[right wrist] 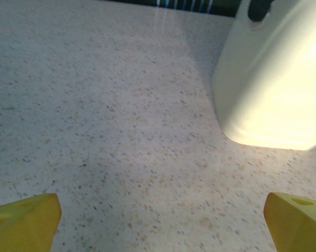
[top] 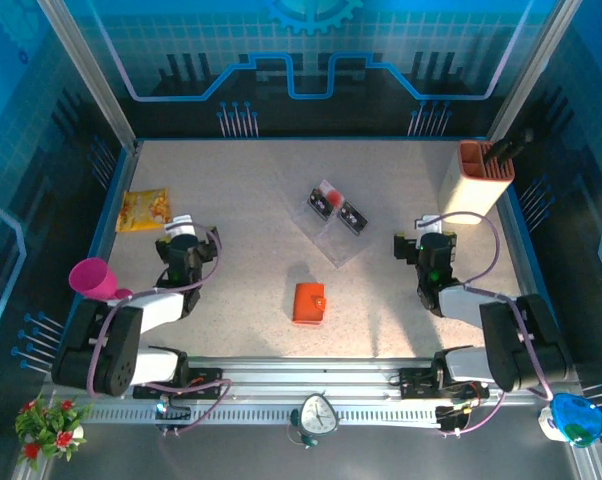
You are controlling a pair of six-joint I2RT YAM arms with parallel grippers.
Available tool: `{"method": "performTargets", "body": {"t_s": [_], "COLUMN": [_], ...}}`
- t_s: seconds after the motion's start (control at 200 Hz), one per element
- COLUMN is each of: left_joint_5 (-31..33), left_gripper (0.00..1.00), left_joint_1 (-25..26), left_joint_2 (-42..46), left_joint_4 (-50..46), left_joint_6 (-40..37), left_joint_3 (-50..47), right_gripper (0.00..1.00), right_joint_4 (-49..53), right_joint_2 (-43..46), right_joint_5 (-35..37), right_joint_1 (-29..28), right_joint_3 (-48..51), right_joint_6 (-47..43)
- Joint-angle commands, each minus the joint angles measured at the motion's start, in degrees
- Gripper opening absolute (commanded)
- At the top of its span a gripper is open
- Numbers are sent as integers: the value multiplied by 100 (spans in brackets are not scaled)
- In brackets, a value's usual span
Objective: Put the credit cards into the card holder
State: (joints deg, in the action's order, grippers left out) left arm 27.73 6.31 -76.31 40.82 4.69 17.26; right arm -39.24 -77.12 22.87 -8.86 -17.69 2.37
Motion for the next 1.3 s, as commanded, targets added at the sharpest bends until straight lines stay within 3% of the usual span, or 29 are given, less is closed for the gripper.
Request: {"method": "performTargets", "body": {"t_s": [0.0,0.08,0.15,0.2,0.26,0.39,1.291], "left_joint_5": [-598,-889,-1158,-1179,-1350,-1764,-1638], "left_gripper": [99,99,99,99,99,99,99], "left_joint_1": [-81,-85,-131,-173,-286,-535,-508], "left_joint_2": [-443,-789,-1099,-1405,-1272,-1303,-1290], "left_joint_4": [1153,1345,1546,1905,1321,1306,1363], "left_joint_6": [-453,-581,-617,-667,-468,-345,-360], "left_joint_3": [92,173,216,238,389,446,393], "right_gripper": [100,100,100,100,100,100,100], "right_joint_4": [-2251,-3847,-2947,-2840,-2571,-1023,-1215], "right_joint_2": [-626,-1457,-1044,-1076,-1122,-1055,-1111], "right_joint_5": [-992,-1125,-1183,-1481,-1688,-1885,-1611], "right_joint_1": [295,429,472,534,577,649,515], "right_joint_3": [310,626,521,401,212,-521,-489], "right_joint_6": [-197,-158,-39,-84,-119,-105,-197]}}
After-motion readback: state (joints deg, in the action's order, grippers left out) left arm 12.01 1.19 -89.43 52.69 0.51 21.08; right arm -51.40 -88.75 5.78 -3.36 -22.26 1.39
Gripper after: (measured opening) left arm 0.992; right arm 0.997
